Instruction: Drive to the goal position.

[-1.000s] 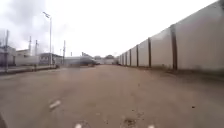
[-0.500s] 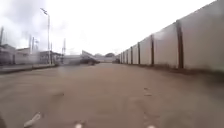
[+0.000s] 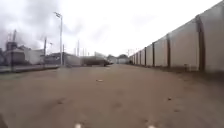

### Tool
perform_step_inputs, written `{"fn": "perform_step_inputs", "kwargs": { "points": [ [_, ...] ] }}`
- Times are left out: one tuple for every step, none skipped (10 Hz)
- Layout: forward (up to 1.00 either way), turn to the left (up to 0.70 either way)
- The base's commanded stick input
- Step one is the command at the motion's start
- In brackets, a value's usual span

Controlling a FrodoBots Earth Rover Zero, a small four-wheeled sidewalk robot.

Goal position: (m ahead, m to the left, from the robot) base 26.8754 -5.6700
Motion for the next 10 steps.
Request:
{"fn": "perform_step_inputs", "kwargs": {
  "points": [
    [1.0, 0.02],
    [1.0, 0.02],
    [1.0, 0.02],
    [1.0, 0.02],
    [1.0, 0.02],
    [1.0, 0.02],
    [1.0, -0.16],
    [1.0, -0.38],
    [1.0, -0.38],
    [1.0, -0.26]
  ]
}}
